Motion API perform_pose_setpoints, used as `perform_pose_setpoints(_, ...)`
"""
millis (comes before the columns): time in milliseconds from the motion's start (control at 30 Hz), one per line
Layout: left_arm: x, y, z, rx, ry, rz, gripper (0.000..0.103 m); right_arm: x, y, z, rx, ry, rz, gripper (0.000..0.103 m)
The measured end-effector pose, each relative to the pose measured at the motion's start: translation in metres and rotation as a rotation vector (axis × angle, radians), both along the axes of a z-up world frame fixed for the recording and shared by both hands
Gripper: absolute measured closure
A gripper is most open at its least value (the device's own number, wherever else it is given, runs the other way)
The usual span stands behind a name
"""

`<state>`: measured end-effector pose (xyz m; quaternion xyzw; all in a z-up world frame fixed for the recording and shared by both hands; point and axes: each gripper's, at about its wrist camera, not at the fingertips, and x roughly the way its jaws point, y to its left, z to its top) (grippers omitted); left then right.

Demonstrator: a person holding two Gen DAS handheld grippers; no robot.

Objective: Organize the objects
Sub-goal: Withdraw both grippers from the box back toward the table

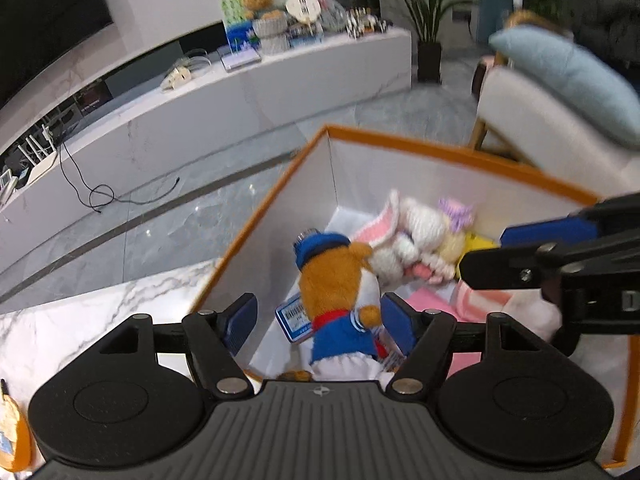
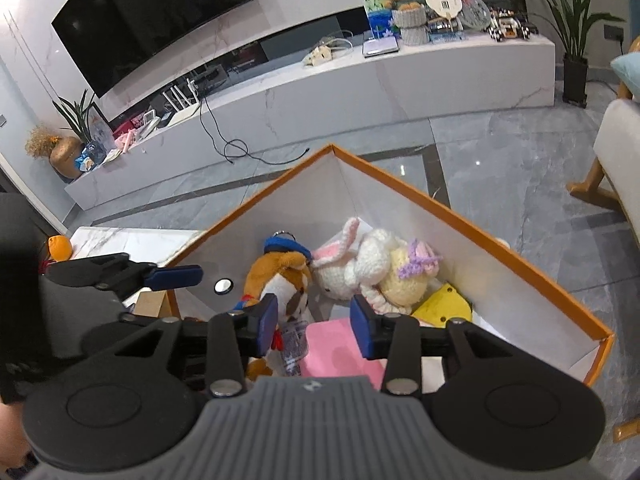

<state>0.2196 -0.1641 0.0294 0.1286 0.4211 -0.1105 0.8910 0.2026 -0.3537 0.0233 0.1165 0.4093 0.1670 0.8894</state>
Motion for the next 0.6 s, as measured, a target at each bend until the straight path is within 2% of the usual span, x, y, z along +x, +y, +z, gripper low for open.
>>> perform_pose_setpoints(267,-0.014,0.043,0.013,-0.059,-0.056,0.042,0.021,-0.002,0.005,0.005,-0.008,-0.034,0.011,0.06)
perform_pose_setpoints(600,-0.032,0.11,0.012,-0.035,-0.082,0.094,0.021,-0.012,0.035,0.021,-0.017,-0.114,0.096,0.06)
